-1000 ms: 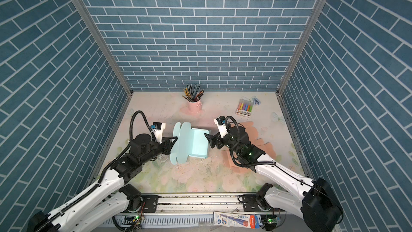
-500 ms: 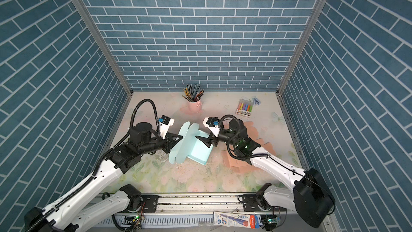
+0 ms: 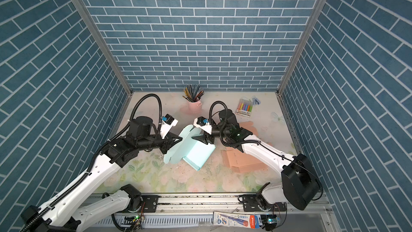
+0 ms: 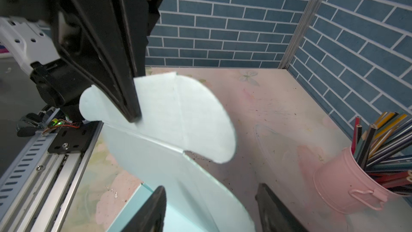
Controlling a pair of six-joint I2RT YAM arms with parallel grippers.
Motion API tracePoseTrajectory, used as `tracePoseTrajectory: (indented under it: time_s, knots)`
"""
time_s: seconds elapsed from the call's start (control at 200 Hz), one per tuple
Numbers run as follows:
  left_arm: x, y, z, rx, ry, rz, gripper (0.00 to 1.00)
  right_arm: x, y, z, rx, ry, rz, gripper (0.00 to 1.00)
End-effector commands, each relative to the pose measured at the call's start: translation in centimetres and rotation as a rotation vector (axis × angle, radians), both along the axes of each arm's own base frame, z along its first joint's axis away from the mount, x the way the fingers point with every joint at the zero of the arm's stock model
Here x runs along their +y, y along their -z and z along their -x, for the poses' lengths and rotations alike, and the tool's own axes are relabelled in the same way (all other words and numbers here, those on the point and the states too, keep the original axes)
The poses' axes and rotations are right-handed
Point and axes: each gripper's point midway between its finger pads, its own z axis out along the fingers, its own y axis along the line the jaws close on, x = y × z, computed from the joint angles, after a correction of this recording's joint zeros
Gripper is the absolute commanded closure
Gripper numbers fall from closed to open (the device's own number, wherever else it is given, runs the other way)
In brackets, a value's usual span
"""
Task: Fold the paper box
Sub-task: 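Open the right gripper and raise it above the lid while the left holds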
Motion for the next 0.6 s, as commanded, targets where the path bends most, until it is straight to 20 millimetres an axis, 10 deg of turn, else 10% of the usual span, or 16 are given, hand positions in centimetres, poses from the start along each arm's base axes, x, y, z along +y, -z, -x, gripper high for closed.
tracePoseTrajectory:
  time_s: [0.0, 0.595]
  knots:
    - [0.1, -0.4, 0.0, -0.034, 0.021, -0.03, 0.97, -0.1, -0.2, 0.9, -0.029, -0.062, 0.012, 0.44]
    - [0.6, 0.5, -0.5, -0.048, -0.018, -0.088, 0.96, -0.4, 0.8, 0.4, -0.022, -0.029, 0.042, 0.86]
